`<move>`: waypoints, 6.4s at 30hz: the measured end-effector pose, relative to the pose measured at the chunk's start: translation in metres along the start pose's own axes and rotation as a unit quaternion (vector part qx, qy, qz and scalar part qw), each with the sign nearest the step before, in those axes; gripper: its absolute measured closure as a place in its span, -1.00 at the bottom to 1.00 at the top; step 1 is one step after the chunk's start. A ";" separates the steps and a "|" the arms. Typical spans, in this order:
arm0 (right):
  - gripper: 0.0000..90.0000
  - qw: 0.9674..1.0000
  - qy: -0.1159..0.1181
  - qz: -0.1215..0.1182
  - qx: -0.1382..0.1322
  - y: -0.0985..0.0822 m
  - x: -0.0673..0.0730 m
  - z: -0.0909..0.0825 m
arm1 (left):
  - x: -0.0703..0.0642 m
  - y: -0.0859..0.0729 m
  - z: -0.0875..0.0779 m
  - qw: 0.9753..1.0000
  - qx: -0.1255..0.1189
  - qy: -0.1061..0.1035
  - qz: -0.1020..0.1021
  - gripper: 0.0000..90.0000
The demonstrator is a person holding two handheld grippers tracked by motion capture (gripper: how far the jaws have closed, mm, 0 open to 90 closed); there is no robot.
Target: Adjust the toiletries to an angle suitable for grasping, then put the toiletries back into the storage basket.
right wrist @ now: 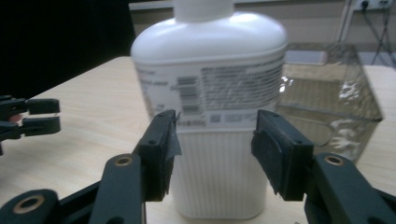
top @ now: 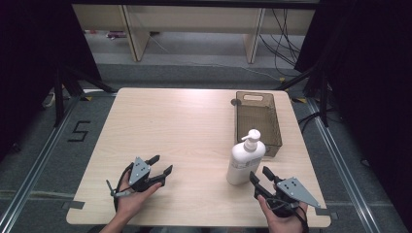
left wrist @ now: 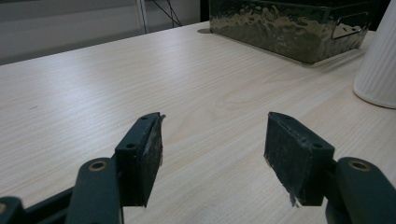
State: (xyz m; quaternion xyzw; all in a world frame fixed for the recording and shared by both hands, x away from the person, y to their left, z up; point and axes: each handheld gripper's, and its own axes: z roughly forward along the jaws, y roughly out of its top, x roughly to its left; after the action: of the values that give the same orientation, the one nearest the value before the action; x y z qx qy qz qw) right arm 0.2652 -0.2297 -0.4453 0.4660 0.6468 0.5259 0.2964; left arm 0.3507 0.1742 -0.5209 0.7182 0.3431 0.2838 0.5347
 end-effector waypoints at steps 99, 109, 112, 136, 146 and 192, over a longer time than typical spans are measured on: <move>0.34 0.998 -0.032 -0.012 -0.055 0.086 0.016 0.032 | -0.003 0.000 0.000 1.000 -0.004 0.018 0.000 -0.21; 0.34 0.997 -0.036 -0.009 -0.069 0.094 0.013 0.026 | -0.003 0.000 0.000 1.000 -0.005 0.019 0.000 -0.21; 0.35 0.997 -0.037 -0.008 -0.069 0.097 0.013 0.024 | -0.003 0.000 0.000 1.000 -0.005 0.019 0.000 -0.21; 0.35 0.993 -0.065 -0.014 -0.102 0.118 -0.002 0.011 | -0.004 0.000 0.000 1.000 -0.006 0.019 0.000 -0.21; 0.35 0.992 -0.072 -0.006 -0.104 0.124 -0.006 0.009 | -0.003 0.000 0.000 1.000 -0.005 0.019 0.001 -0.21; 0.35 0.984 -0.091 -0.025 -0.151 0.166 -0.006 0.029 | -0.003 0.000 0.000 1.000 -0.006 0.017 -0.002 -0.21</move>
State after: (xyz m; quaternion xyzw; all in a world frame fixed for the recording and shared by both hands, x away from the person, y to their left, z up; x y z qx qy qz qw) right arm 0.3414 -0.2212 -0.2954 0.4455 0.5416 0.5656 0.4340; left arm 0.3488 0.1721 -0.5213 0.7098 0.3517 0.2968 0.5333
